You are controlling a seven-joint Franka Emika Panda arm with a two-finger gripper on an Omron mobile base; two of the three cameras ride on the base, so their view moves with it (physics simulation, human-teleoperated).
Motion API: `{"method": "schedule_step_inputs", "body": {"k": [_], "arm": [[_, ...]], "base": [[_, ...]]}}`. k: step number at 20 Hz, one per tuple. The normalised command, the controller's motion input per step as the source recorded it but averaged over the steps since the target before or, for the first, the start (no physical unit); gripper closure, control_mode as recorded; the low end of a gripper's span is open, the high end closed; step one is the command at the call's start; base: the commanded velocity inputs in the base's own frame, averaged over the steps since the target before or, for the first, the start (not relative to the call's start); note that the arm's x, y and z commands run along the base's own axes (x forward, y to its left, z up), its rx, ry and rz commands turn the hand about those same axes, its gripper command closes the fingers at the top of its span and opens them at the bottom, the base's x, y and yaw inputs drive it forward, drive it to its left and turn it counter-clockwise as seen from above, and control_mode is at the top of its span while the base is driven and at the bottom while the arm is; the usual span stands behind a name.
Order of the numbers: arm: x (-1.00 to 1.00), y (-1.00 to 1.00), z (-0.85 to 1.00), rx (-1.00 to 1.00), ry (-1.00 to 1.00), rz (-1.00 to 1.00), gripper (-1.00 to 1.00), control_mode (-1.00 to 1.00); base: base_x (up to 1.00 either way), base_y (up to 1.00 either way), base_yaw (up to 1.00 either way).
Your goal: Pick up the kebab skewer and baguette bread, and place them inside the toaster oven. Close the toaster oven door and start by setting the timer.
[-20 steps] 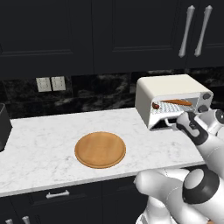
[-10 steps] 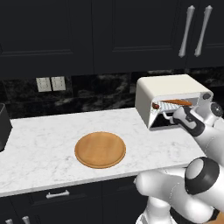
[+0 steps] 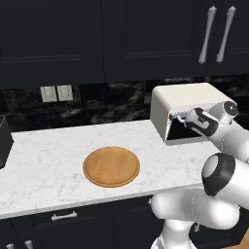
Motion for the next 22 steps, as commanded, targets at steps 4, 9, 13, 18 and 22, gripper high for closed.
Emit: {"method": "schedule_step_inputs", "body": {"k": [4,9,13,18,22], "arm": [[0.53,0.25,-0.05,0.00,0.05,0.00,-1.00,-1.00],[0.45,0.27,-0.19,0.00,0.03,0.00,-1.00,-1.00],[0.48,0.22,-0.34,0.00,0.03,0.00,-1.00,-1.00],[0.55,0.30,-0.49,0.00,0.02,0.00,-1.00,-1.00],[0.34,0.12,-0.37,0.00,0.08,0.00,-1.00,-1.00]], "base": [[0.00,0.00,0.00],[0.00,0.00,0.00],[0.00,0.00,0.00],[0.00,0.00,0.00],[0.00,0.00,0.00]]}}
